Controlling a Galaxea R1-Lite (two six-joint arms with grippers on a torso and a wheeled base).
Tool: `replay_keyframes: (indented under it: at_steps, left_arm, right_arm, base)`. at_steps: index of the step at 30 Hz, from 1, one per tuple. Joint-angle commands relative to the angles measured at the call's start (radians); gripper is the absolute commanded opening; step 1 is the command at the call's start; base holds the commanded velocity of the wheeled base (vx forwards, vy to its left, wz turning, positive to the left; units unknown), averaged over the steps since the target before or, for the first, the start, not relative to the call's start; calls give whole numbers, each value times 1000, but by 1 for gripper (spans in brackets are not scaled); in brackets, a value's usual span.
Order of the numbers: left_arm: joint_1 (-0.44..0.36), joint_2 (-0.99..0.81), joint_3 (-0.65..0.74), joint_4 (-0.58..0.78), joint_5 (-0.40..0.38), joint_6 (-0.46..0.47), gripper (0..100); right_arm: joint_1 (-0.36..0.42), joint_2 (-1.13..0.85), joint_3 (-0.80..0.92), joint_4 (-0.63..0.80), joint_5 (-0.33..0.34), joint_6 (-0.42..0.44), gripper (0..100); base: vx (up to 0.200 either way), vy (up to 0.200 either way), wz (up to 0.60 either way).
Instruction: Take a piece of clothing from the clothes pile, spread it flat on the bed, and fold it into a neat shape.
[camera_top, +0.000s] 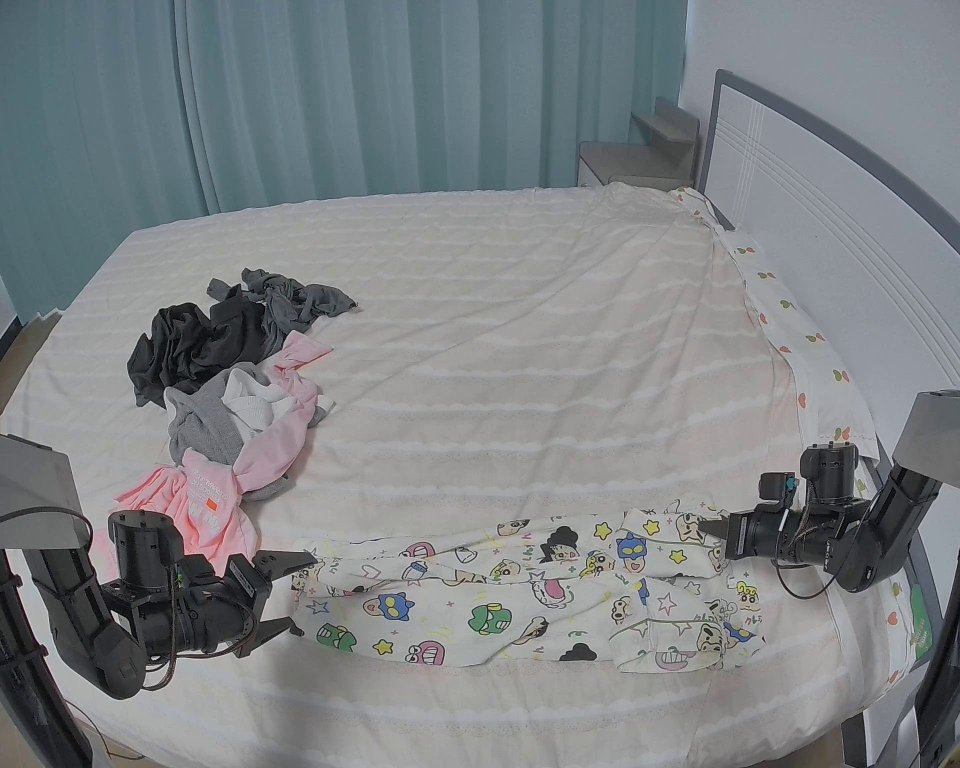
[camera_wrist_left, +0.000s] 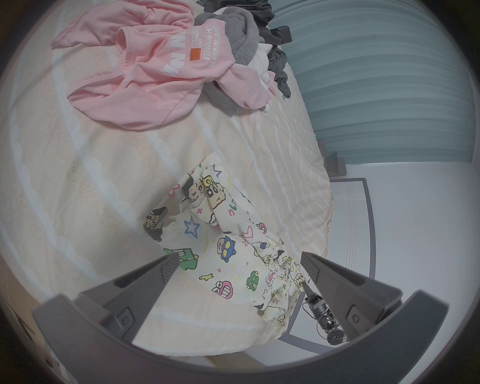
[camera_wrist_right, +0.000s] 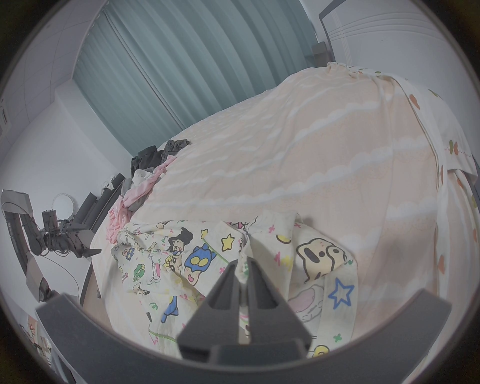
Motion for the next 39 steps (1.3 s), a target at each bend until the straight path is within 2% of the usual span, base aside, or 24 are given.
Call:
replay_keyframes:
  at_steps: [1, 6, 12, 22, 28, 32, 39]
  left_arm:
    - [0, 1, 0, -1, 0, 0, 100]
    - [0, 1, 1, -1, 0, 0, 100]
    - [0, 1, 1, -1, 0, 0, 100]
    - [0, 1, 1, -1, 0, 0, 100]
    - [0, 1, 0, -1, 0, 0, 100]
    - [0, 1, 1, -1, 0, 0, 100]
    - [0, 1, 0, -1, 0, 0, 100]
  right_arm:
    - [-1, -30, 18, -4, 0, 0, 0]
    - [2, -90, 75, -14, 6, 0, 0]
    - [8, -194, 174, -82, 83, 0, 0]
    - [12, -201, 180, -109, 159, -2, 0]
    - [19, -105, 75, -102, 150, 0, 0]
    - [28, -19, -10, -69, 89, 0, 0]
    - [16, 21, -51, -10, 44, 0, 0]
  base:
    - [0, 0, 0]
    - [0, 0, 0]
    - [0, 0, 0]
    - [0, 0, 0]
    - [0, 0, 0]
    - [0, 0, 0]
    - [0, 0, 0]
